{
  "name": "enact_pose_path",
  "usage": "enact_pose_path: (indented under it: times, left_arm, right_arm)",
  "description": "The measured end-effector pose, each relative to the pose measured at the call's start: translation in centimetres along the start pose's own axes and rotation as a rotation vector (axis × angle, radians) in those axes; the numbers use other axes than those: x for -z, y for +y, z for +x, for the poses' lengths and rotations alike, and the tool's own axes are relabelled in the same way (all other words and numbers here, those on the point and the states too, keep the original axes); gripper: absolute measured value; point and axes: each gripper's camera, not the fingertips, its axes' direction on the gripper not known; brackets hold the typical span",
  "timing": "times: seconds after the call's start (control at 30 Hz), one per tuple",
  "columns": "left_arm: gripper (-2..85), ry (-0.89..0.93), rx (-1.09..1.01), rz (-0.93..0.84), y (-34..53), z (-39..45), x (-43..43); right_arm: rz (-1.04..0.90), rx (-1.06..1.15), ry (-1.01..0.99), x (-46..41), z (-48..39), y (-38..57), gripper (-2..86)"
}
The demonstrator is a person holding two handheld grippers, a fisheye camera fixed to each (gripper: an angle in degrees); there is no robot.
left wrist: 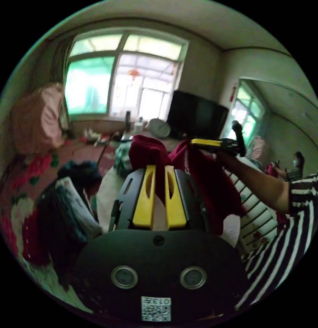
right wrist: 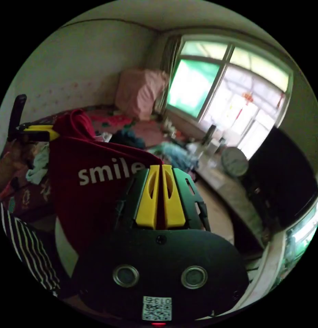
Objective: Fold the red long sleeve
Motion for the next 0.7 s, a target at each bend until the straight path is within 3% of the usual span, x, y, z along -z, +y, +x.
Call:
enact_pose_path:
  times: [0.07,0.2,0.3,0.4,0.57,0.7]
  left_arm:
    - [4.8,-0.062,0.132,-0.140,1.7,-3.2,-4.7]
    - [7.3,-0.076,0.374,-0.225,5.6,-8.2,-9.0]
    - [8.9,-0.134,0.353,-0.313,7.1,-8.5,-11.6]
    - [11.0,-0.148,0.355,-0.365,7.8,-8.3,-14.6]
    - [14.0,-0.207,0.332,-0.458,7.6,-7.9,-20.2]
    - [10.7,-0.191,0.293,-0.565,7.1,-8.5,-25.7]
  right_arm:
    - [-0.127,-0.089,-0.102,-3.5,1.4,3.8,2.8]
    - [-0.116,-0.203,-0.092,-2.2,2.9,11.8,6.4]
    - [-0.243,-0.293,-0.065,-1.7,3.0,19.6,10.5]
    - [-0.328,-0.416,-0.177,-1.7,1.7,25.6,13.0]
    - [-0.502,-0.287,-0.147,-5.1,-5.1,29.7,13.7]
    - [-0.583,-0.202,-0.075,-7.9,-6.1,30.2,5.4]
